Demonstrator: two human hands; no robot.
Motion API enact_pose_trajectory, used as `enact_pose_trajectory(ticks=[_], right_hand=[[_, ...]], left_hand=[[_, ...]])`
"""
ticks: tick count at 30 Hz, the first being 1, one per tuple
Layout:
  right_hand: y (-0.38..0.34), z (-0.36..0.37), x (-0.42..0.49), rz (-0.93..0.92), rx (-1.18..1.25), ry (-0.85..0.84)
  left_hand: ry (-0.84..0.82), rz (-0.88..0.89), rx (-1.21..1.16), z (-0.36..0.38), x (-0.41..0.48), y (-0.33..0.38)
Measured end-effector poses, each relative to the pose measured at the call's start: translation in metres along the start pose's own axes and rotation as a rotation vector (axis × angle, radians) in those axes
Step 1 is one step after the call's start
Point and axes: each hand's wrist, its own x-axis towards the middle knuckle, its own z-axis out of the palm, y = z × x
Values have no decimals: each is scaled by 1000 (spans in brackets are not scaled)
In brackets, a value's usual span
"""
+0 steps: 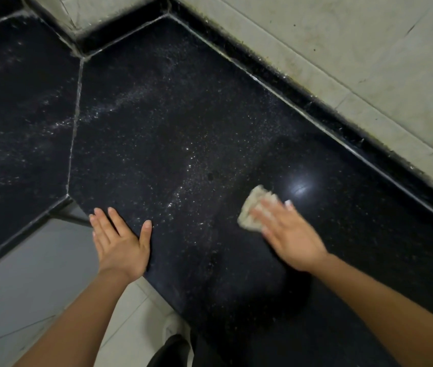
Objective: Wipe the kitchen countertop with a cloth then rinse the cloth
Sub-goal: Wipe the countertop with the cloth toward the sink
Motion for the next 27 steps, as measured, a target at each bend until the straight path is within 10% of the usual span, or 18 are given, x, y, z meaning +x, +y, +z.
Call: enact_pose_trajectory(ticks=[5,9,17,20,27], right_hand=[[85,-13,18,853,139,117],[62,-22,44,1098,284,176],[-70,7,-12,151,184,65],[-31,4,-38,55,132,44],[71,-11,-43,1117,308,194]], left_hand=[[-16,-2,16,-1,0,1],[-12,-1,8,0,0,1],[-44,-17,21,-2,0,2],[-37,-14,27,-2,0,1],[-17,-19,16,1,1,0]])
